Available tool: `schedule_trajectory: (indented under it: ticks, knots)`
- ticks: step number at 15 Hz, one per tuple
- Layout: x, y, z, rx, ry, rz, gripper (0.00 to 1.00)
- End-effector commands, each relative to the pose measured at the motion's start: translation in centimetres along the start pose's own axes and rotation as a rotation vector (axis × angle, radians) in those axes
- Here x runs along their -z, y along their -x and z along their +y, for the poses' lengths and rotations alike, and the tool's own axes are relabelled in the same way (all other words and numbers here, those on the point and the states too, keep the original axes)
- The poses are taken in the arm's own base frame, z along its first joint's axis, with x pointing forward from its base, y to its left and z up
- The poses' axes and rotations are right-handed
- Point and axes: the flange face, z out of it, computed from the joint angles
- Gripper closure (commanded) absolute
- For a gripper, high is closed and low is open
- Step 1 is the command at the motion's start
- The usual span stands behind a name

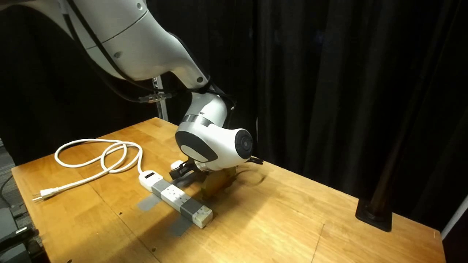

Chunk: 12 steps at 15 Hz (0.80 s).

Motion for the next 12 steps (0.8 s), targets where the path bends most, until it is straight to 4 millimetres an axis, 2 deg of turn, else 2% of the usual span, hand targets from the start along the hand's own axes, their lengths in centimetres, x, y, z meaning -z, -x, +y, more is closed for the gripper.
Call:
schedule_trajectory:
  ticks: [1,3,4,5,11,12]
  knots:
    - [1.02,-0.1,1.0,0.008,0.034,-0.037,0.0]
    - [1.29,0.01,1.17,0.007,0.04,-0.045,0.0]
    - [1.42,0.07,1.22,0.004,0.039,-0.053,0.16]
    - [1.51,0.07,1.26,0.003,0.041,-0.055,0.25]
    - [1.87,0.21,1.21,-0.012,0.04,-0.066,0.73]
    - [2.01,0.15,1.25,-0.016,0.04,-0.069,0.74]
